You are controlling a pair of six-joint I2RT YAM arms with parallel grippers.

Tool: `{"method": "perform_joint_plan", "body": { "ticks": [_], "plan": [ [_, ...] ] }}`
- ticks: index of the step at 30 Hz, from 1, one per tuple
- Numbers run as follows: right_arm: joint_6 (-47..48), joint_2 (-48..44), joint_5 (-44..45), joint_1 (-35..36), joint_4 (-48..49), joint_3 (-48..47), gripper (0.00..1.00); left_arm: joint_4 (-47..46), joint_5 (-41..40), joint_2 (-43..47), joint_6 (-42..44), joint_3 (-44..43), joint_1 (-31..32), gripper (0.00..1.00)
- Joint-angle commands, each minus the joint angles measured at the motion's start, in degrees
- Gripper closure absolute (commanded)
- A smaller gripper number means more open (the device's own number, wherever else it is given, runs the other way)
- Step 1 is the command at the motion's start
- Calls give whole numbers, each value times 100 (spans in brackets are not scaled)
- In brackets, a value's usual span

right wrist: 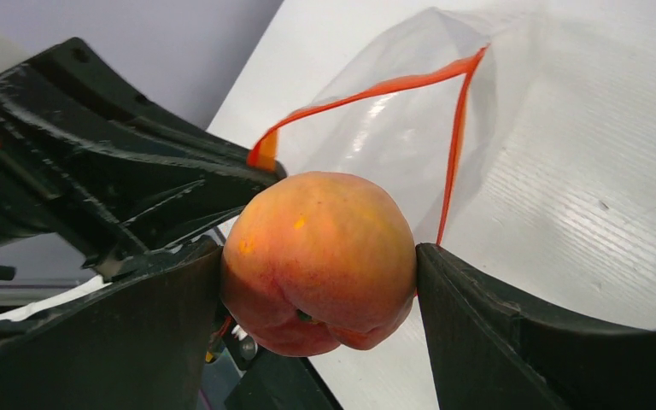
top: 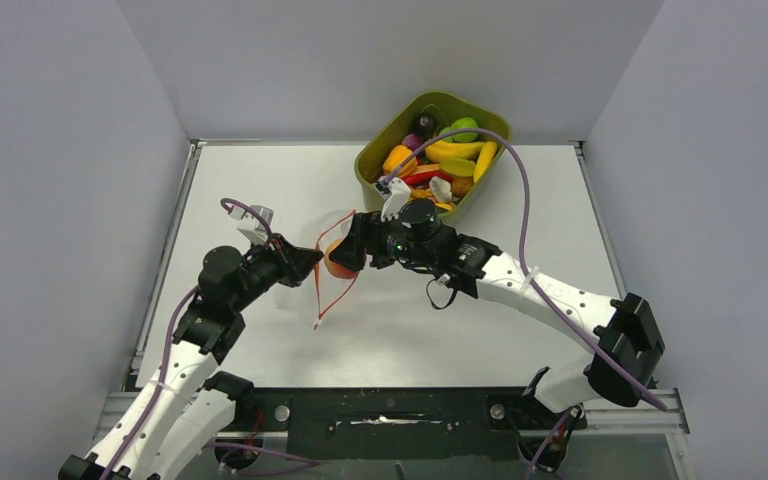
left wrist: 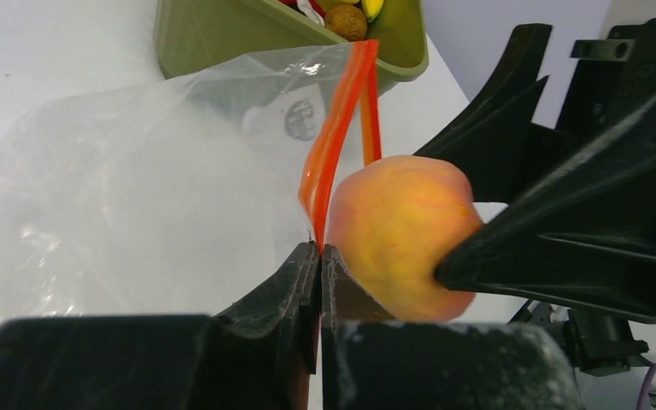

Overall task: Place the food in the zip-top bag and seal the zipper
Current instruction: Place the fake fruit in the zipper food storage bag.

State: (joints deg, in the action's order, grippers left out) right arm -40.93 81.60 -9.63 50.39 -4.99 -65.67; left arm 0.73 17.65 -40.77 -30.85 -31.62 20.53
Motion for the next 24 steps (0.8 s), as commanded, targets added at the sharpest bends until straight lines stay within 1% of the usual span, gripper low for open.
{"method": "perform_joint_plan", "body": {
  "ticks": [1,6,10,13,15,20,24],
  "plan": [
    [172,-4,414,35,-185,-282,58,-582,278,57,-316,-96,11,100],
    [166,75,562,57,-207,-234,57,-974,375,109,-681,75,15,100],
    [104,110,700,67,-254,-231,57,-966,406,130,-718,59,12,100],
    [94,124,701,82,-307,-274,54,-970,397,156,-713,76,12,100],
    [94,104,703,91,-318,-288,52,-941,397,171,-704,70,12,100],
    [85,44,622,106,-287,-288,41,-873,375,188,-672,72,12,100],
    [94,-64,632,120,-222,-237,36,-892,363,175,-718,91,12,100]
  ]
}}
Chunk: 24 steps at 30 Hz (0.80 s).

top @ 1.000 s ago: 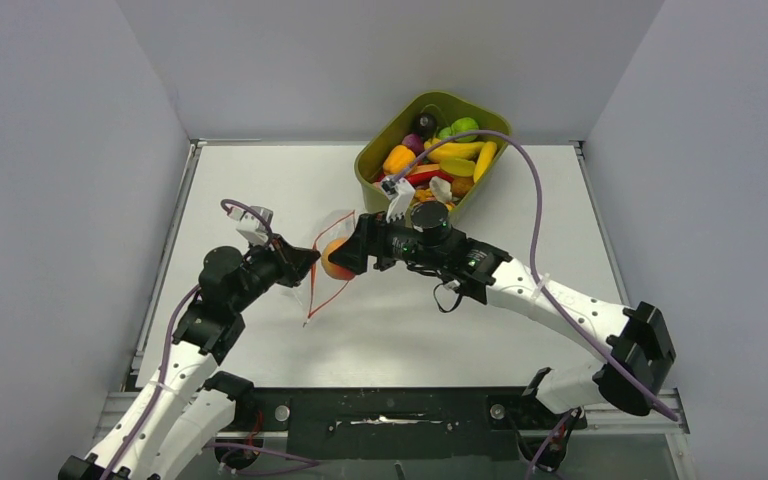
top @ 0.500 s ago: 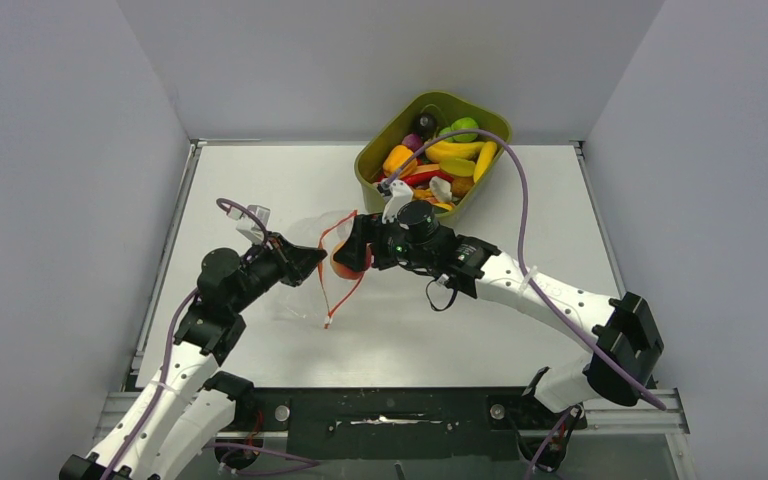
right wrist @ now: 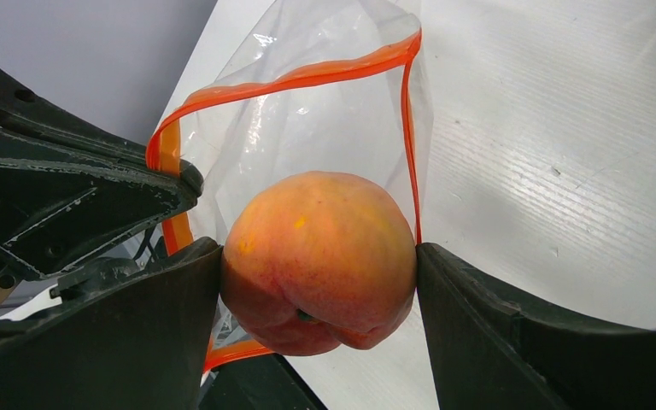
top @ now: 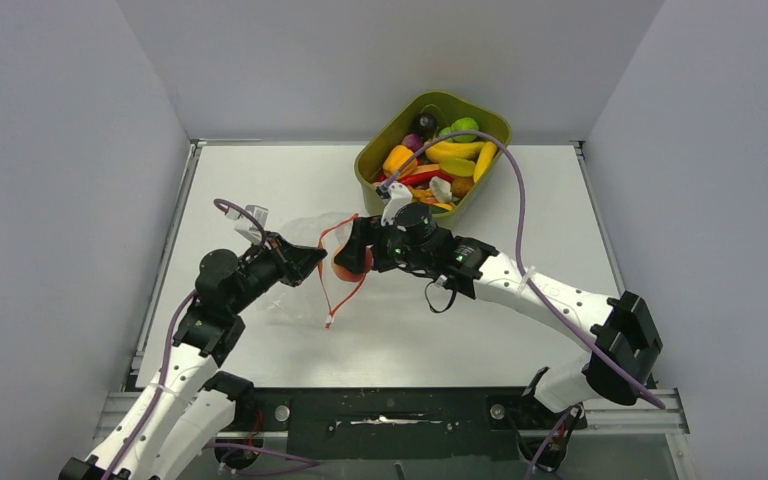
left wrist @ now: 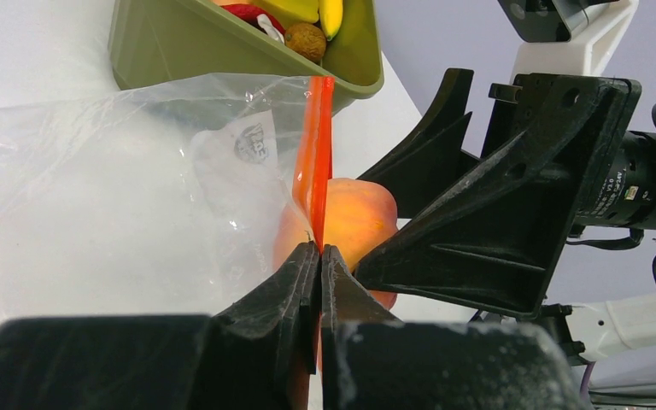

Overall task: Place the food in the zip-top bag and seal the zipper
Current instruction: Place the fake fruit in the zipper food storage bag.

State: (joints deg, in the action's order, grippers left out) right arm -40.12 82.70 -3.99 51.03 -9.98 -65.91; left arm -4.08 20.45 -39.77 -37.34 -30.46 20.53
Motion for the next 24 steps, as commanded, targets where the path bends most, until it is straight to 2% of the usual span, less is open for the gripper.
{"method": "perform_joint_plan", "body": {
  "ticks": [1,24],
  "plan": [
    [13,-193,60,49,277,-212,34,-418,82,65,-78,-21,12,100],
    [70,-164,-351,52,324,-317,6,-392,56,62,-36,22,12,100]
  ]
}}
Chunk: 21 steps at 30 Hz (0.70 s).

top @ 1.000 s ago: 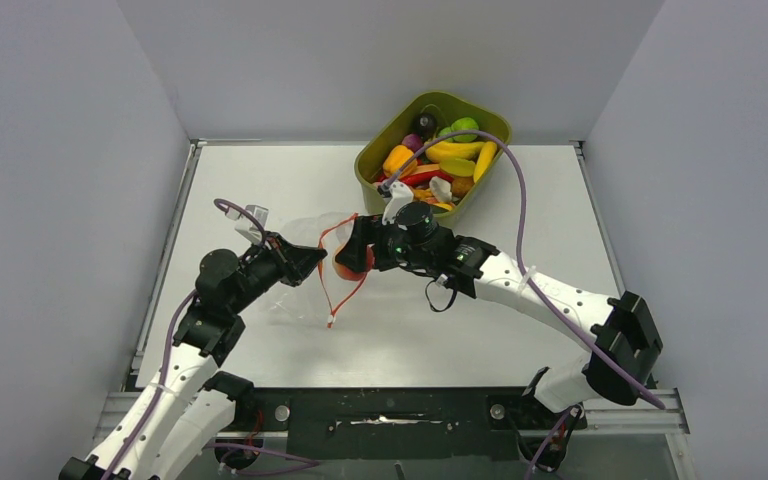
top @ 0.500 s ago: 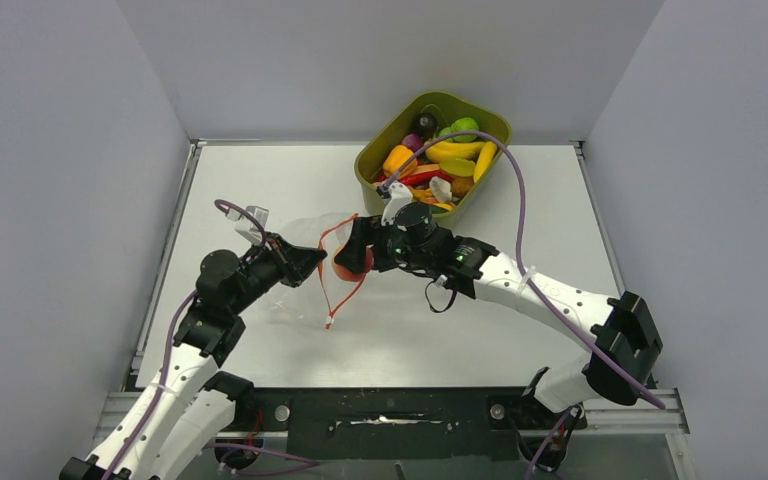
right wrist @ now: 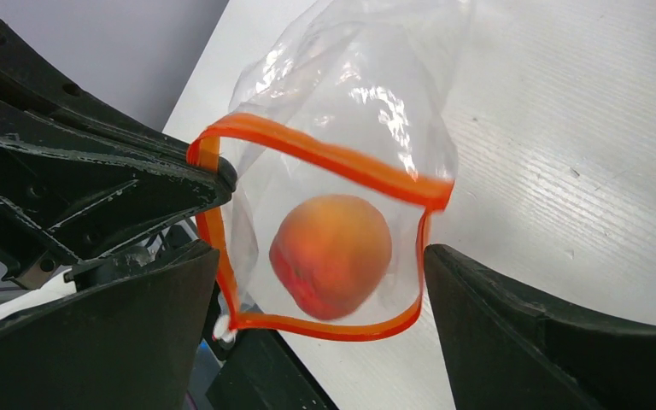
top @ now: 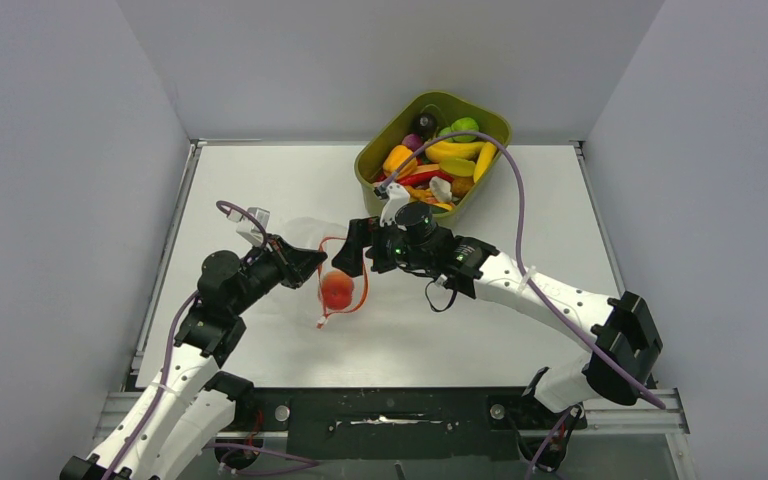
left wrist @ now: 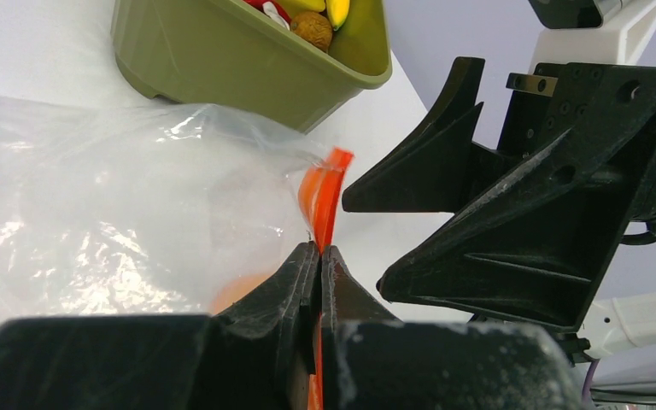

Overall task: Place the food in the zip-top bag and seal the zipper
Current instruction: Place the fake fruit in the zipper food storage bag.

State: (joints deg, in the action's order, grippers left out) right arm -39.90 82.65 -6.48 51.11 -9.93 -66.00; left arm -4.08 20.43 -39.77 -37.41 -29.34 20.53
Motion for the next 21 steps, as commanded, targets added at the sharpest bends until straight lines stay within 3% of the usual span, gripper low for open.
{"method": "perform_joint_plan", "body": {
  "ticks": [1,8,15,21],
  "plan": [
    [44,-160,-118,47,331,-306,5,-388,58,59,-30,-82,12,100],
    [365,-256,-143,37,194,-483,20,-286,39,69,111,-108,12,100],
    [1039,-478,146,-269,-202,-779,49,538,-197,78,1055,-444,12,100],
    [1672,-342,574,-893,-609,-1156,52,1300,-268,85,1970,-795,14,100]
  ]
}}
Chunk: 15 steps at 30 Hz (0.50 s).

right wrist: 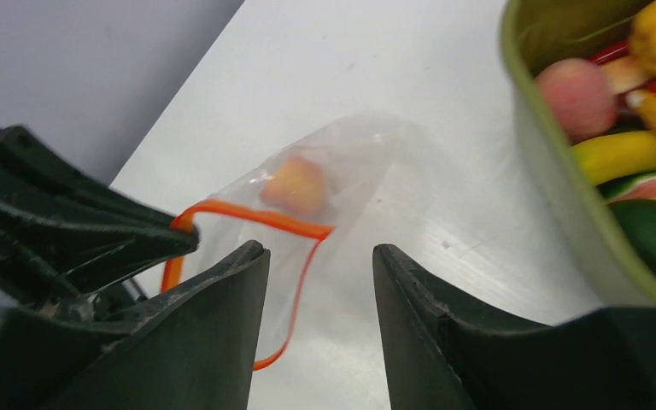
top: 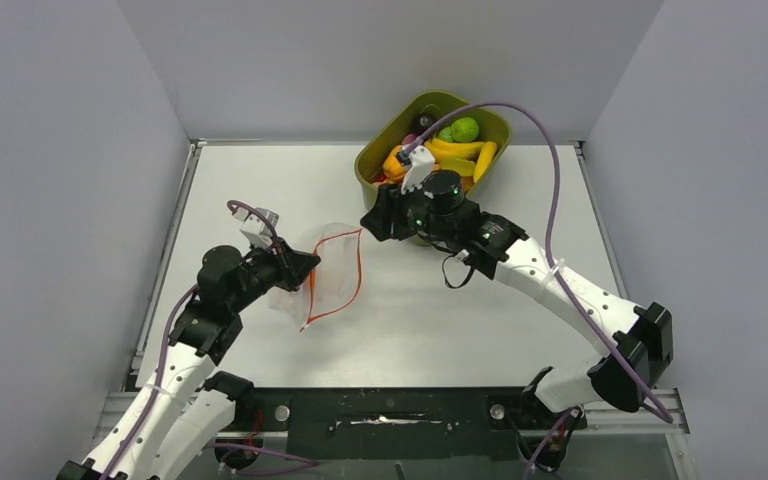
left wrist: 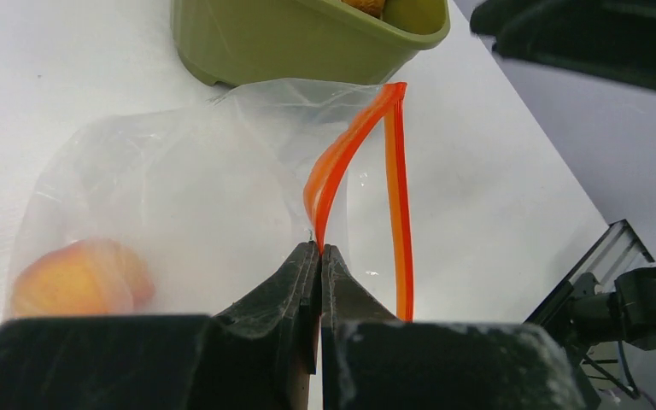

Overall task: Place the food in the zip-top bag and seal the zipper
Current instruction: Place the fake fruit in the zipper food storage bag.

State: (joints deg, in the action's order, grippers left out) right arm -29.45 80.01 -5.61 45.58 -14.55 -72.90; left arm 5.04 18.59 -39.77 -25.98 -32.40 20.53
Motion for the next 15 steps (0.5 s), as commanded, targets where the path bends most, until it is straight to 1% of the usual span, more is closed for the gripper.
{"method": "perform_joint_plan", "body": {
  "ticks": [1,6,10,12,15],
  "plan": [
    [716,11,591,-467,-262,-578,51,469,-64,92,959,-506,12,100],
    [842,843,1027,-988,-734,-1322,51,640,162,234,1307,-387,12,100],
    [647,1559,1667,-1234,-722,-1900,44,517,208,501,1275,-93,12,100],
    [450,1934,1763,-1372,-695,-2201,42,401,298,634,1277,-8,12,100],
    [152,2474,1855,-1561,-496,-2562,32,349,312,737,1402,16,13,100]
  ]
}}
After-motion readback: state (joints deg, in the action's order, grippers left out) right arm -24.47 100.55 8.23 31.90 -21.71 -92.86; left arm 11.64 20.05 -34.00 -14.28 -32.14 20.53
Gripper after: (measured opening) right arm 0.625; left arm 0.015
